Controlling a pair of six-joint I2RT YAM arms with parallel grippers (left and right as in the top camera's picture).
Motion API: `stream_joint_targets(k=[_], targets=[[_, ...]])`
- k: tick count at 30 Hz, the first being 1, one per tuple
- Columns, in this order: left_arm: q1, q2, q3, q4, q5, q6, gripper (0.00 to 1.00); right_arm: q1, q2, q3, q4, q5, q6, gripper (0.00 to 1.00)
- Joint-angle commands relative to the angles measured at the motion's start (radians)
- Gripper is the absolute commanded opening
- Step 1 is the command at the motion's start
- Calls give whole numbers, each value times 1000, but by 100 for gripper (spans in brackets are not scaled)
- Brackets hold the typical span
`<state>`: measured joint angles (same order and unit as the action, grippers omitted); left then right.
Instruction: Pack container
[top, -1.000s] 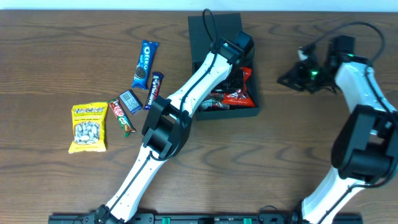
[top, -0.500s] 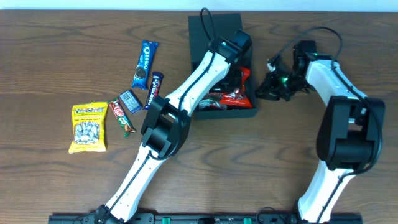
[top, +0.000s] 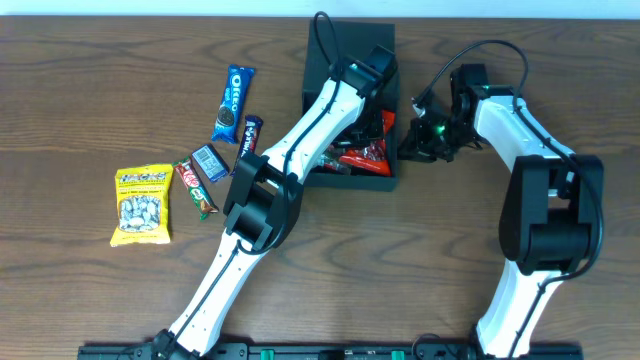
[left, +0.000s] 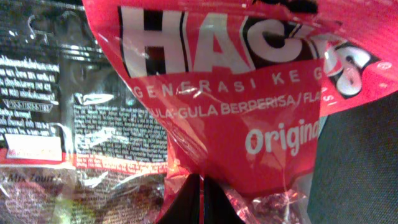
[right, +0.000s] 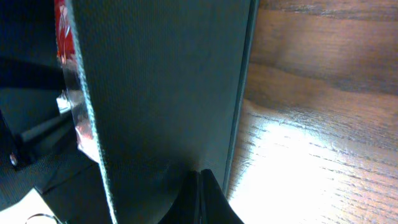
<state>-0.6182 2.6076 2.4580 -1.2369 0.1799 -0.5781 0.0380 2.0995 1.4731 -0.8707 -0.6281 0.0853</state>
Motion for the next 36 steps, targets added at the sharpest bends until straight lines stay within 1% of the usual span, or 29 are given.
stream_joint_targets(k=[1,7,10,13,17,20,22,26,28,30,32,36], targets=[[-18,11,30,-29,81,-13,6,26,15,1,16,-57,15,1],[-25,11,30,-84,117,-29,6,28,15,1,35,-57,27,1],[-25,11,30,-87,139,-32,6,28,15,1,40,-57,34,1],[-25,11,30,-86,130,-31,6,29,15,1,45,-57,34,1],[-3,8,34,-87,87,-31,6,25,15,1,45,-55,33,2],[22,-7,54,-88,51,-30,6,-3,-6,2,3,-11,29,1],[35,-26,71,-89,7,-27,6,-22,-32,2,-32,37,16,2],[52,-82,83,-95,-109,-27,6,-53,-121,1,-108,66,-35,2],[63,-84,83,-108,-100,-26,6,-53,-151,-6,-133,85,-47,2],[79,-82,78,-121,-81,-6,6,-53,-183,-38,-140,82,-50,1],[102,-81,60,-119,-62,19,6,-53,-228,-113,-119,79,-50,2],[129,-78,14,-89,-20,51,6,-50,-307,-292,-5,40,-34,2]])
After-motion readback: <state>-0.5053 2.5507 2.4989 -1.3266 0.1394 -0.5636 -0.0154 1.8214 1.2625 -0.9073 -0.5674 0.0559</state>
